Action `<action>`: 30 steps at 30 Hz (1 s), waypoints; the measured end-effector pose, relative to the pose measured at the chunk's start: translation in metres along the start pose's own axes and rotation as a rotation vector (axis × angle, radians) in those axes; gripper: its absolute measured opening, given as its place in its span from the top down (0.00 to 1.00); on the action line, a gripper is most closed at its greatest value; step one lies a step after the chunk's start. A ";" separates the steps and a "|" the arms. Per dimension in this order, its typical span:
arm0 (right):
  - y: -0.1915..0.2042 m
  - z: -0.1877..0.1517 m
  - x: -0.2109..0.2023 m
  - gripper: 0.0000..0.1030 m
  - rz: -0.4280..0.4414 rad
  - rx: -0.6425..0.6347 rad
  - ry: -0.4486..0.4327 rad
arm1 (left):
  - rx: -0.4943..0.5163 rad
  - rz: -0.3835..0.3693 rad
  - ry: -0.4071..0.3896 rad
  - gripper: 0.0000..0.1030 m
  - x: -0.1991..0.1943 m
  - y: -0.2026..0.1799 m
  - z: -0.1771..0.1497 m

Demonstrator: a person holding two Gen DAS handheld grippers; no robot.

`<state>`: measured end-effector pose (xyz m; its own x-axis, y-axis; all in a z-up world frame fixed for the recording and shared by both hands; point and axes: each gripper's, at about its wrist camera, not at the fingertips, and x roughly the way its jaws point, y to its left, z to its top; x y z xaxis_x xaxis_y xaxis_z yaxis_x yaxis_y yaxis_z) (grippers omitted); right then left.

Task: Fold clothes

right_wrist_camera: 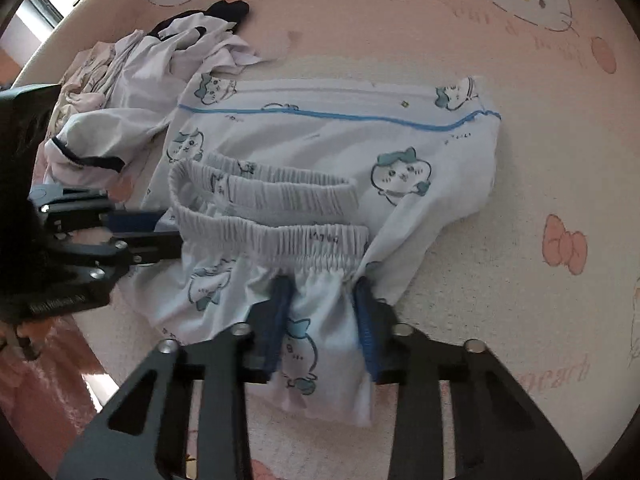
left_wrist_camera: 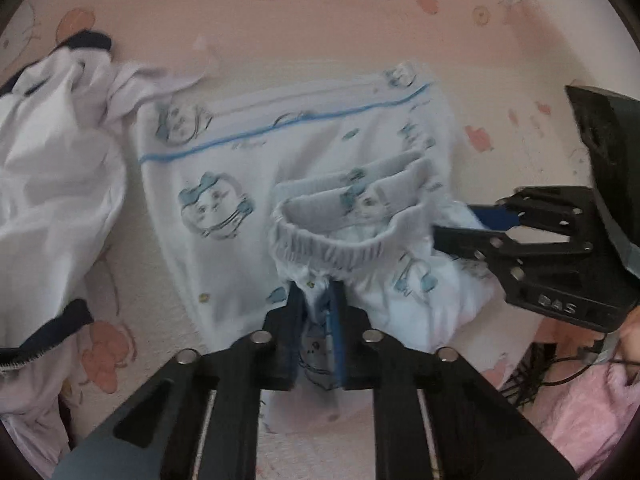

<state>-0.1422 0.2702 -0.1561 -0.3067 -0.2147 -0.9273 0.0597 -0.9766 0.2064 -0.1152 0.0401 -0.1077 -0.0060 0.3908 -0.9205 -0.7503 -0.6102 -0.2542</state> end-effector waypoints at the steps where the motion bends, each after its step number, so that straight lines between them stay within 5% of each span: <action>1: 0.000 0.002 -0.003 0.86 0.001 0.005 -0.013 | 0.001 -0.003 -0.028 0.91 -0.007 -0.003 0.003; 8: -0.002 0.026 -0.035 0.89 0.023 0.004 -0.135 | 0.002 -0.007 -0.227 0.91 -0.054 -0.001 0.033; 14: -0.016 0.062 -0.029 0.87 0.000 0.041 -0.246 | -0.091 0.052 -0.224 0.90 -0.025 0.035 0.063; 15: -0.021 0.066 -0.025 0.76 -0.001 0.060 -0.255 | -0.136 0.061 -0.179 0.90 -0.009 0.047 0.065; 16: -0.031 0.068 -0.011 0.64 0.007 0.106 -0.200 | -0.177 0.040 -0.144 0.89 0.002 0.055 0.064; 18: -0.053 0.066 0.007 0.60 0.066 0.214 -0.115 | -0.249 -0.004 -0.096 0.84 0.018 0.069 0.062; 21: -0.084 0.060 -0.014 0.54 0.197 0.385 -0.163 | -0.232 0.004 -0.126 0.81 0.005 0.066 0.061; 25: -0.094 0.058 -0.046 0.53 0.085 0.359 -0.210 | -0.217 0.013 -0.127 0.78 0.000 0.061 0.062; 30: -0.078 0.048 -0.037 0.46 0.184 0.264 -0.067 | -0.218 -0.020 -0.088 0.67 0.004 0.054 0.056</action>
<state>-0.1810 0.3550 -0.1228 -0.3758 -0.3774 -0.8463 -0.1263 -0.8839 0.4503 -0.1924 0.0472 -0.1089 -0.0574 0.4573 -0.8875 -0.5900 -0.7326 -0.3393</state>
